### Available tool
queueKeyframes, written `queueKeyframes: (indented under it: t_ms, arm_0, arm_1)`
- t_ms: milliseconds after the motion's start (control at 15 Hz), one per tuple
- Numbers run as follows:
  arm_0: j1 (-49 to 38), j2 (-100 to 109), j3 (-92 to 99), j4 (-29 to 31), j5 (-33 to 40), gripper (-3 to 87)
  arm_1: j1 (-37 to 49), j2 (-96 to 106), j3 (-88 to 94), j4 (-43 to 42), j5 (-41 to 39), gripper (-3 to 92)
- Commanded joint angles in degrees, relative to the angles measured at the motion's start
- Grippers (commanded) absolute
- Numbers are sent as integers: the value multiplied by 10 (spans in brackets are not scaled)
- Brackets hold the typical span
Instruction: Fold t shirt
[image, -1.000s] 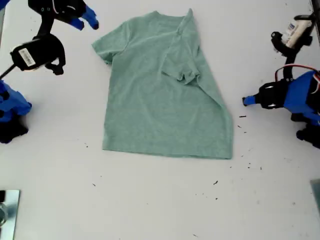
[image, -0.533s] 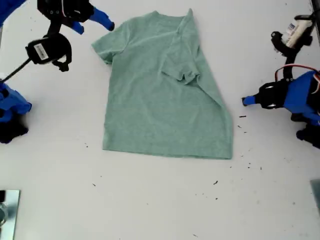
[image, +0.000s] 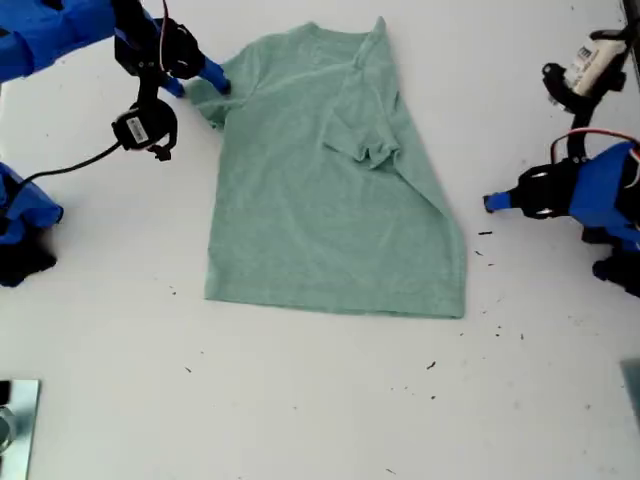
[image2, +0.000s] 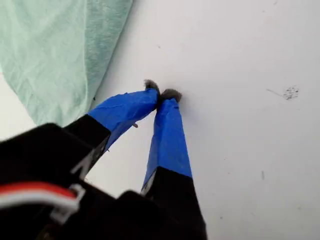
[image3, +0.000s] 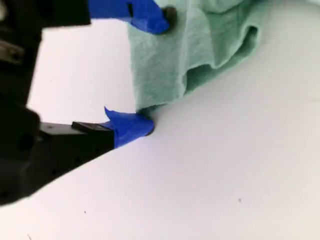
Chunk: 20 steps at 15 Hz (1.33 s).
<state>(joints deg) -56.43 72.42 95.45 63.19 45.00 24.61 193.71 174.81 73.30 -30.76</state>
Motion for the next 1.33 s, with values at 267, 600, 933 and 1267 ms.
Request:
queueKeyframes:
  t_ms: [267,600,933,1267]
  arm_0:
    - [7,184,-100,91,14,-3]
    - [93,168,-202,62,10,-3]
    - [238,-124,-470,-12,-23,-3]
    - [224,-80,-474,10,20,267]
  arm_1:
    - [0,15,22,6,1,24]
    - [1,16,23,6,0,24]
    - [-1,15,23,8,4,24]
    - [-1,15,23,10,7,24]
